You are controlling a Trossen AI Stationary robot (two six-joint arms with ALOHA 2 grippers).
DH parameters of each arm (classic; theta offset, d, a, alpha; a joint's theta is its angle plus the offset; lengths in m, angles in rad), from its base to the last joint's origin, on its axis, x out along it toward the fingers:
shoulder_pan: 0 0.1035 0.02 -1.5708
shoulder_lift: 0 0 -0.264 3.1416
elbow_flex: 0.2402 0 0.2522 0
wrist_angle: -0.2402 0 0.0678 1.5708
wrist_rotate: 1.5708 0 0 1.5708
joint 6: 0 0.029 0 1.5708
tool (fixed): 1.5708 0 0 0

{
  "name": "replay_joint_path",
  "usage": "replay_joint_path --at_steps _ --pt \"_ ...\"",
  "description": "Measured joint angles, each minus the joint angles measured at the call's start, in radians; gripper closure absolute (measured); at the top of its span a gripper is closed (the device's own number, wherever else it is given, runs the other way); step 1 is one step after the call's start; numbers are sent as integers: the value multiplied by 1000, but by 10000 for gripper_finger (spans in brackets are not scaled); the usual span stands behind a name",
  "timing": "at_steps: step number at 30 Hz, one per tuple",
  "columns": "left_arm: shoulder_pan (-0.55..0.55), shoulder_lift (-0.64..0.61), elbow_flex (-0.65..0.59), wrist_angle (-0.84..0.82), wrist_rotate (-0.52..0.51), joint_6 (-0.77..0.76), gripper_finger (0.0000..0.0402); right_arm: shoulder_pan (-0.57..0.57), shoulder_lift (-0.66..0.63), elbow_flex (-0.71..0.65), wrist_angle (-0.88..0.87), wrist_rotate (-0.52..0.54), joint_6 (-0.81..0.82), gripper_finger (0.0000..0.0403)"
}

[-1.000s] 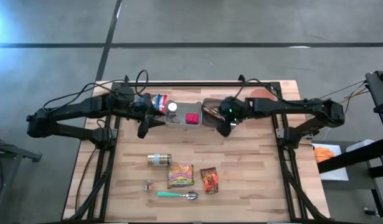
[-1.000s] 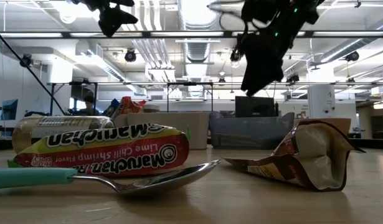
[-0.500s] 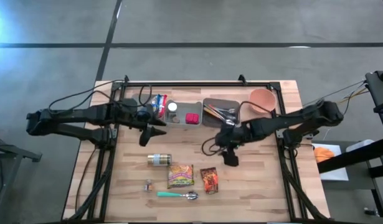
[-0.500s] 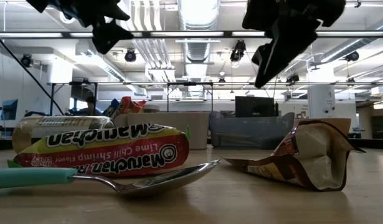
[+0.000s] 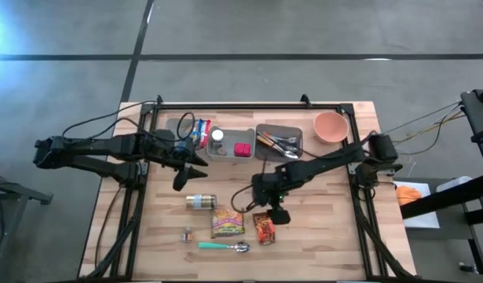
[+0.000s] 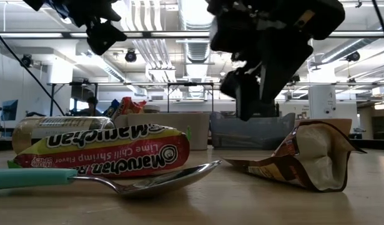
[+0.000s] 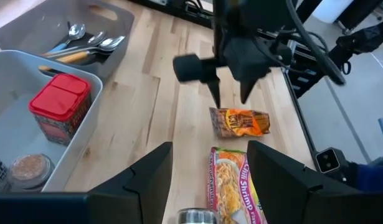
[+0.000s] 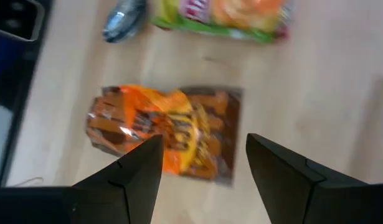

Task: Pick & Place Food Item
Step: Put the orange seasoning pack into the right gray bin

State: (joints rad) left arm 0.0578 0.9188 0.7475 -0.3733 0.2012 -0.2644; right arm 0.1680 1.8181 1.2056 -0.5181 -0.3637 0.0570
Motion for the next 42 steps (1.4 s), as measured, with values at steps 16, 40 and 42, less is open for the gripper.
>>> replay_joint_path --at_steps 16,40,42 --pt "0 0 -1 -47 -1 32 192 -2 220 165 -31 -142 -222 175" --pt "0 0 -1 -46 -4 6 192 73 114 168 -167 127 593 176" --pt "0 0 -2 -47 -4 6 192 107 72 167 -195 191 727 175"
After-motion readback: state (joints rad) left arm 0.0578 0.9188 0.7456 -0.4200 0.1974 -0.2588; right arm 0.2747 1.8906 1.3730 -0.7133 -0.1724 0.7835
